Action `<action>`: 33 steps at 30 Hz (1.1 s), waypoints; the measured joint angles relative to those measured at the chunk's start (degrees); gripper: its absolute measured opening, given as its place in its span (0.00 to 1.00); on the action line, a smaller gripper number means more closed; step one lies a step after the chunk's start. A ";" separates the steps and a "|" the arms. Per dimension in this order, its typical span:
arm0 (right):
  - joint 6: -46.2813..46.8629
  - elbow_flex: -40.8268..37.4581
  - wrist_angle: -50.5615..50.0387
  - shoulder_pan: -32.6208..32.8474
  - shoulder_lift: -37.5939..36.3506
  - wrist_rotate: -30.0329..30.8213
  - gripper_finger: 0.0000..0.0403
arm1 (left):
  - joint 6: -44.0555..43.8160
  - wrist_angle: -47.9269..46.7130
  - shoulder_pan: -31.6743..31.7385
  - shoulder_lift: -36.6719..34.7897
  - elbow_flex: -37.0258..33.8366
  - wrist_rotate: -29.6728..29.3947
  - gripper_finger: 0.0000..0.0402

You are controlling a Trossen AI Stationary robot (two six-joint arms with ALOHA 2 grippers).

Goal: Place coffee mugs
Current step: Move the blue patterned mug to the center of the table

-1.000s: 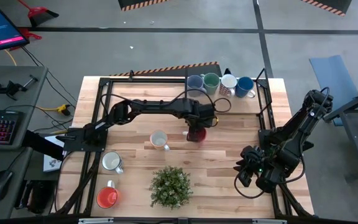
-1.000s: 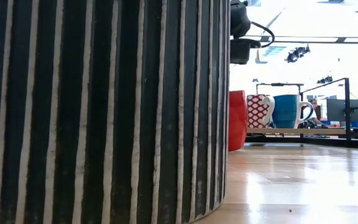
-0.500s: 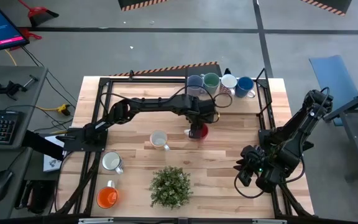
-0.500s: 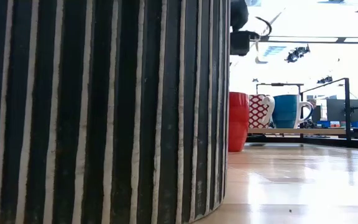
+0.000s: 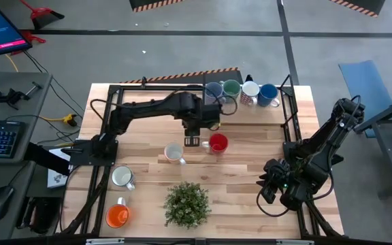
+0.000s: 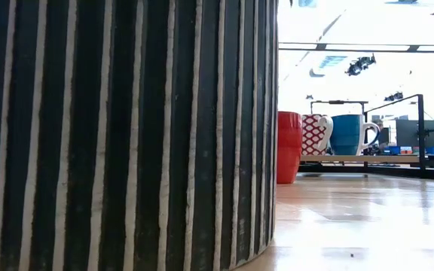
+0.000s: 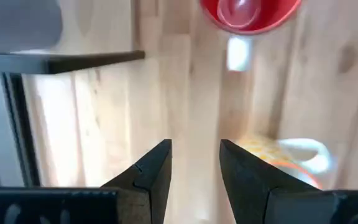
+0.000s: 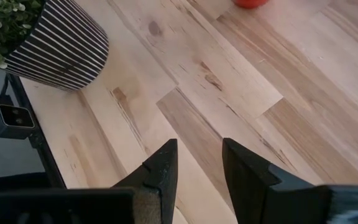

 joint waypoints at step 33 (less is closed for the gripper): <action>0.00 0.00 -1.99 0.06 0.02 2.82 0.26 | -46.50 10.48 -33.20 -53.28 -72.05 12.86 0.31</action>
